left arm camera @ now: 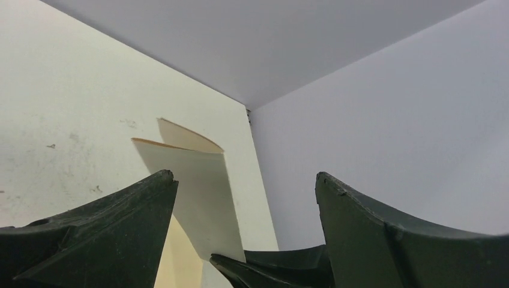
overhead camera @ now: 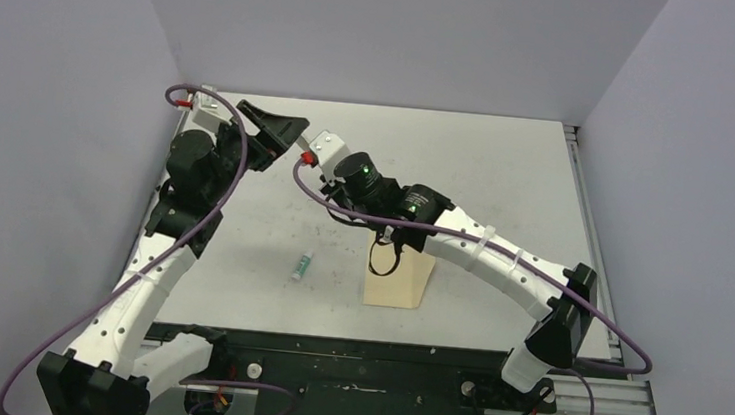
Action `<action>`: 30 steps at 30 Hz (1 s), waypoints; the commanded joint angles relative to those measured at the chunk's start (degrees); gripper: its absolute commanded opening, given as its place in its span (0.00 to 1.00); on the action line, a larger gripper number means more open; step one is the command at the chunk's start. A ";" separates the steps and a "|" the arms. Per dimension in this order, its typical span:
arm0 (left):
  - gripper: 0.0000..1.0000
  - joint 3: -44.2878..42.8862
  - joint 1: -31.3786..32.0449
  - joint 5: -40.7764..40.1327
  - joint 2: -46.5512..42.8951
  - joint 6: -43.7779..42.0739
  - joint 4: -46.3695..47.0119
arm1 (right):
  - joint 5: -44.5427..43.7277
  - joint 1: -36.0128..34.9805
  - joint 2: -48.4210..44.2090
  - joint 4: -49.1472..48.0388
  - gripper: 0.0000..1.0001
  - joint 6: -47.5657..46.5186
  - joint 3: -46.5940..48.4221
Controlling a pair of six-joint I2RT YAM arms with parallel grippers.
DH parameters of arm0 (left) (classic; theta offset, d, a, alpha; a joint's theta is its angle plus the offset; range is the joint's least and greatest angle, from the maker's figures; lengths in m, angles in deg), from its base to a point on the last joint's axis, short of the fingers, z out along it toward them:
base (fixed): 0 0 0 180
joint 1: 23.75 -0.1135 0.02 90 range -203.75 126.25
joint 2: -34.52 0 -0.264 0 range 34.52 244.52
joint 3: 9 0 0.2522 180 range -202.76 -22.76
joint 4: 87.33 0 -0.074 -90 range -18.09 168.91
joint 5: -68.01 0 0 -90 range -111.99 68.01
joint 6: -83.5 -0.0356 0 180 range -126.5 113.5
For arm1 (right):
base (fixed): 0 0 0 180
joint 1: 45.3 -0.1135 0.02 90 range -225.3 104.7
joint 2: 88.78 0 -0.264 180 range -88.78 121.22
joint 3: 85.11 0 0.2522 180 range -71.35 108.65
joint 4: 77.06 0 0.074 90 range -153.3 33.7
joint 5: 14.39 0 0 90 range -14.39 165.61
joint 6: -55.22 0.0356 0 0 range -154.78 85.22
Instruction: Place the letter into the envelope and seal it
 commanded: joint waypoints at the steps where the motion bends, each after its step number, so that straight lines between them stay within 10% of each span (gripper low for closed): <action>1: 0.85 0.07 0.09 -5.73 -1.16 1.82 -6.28 | -12.17 -3.12 -1.21 -1.97 0.05 -5.36 0.29; 30: 0.16 -1.61 0.60 -1.64 3.48 6.49 -14.54 | -19.28 -7.39 2.28 -6.75 0.05 -12.43 -3.83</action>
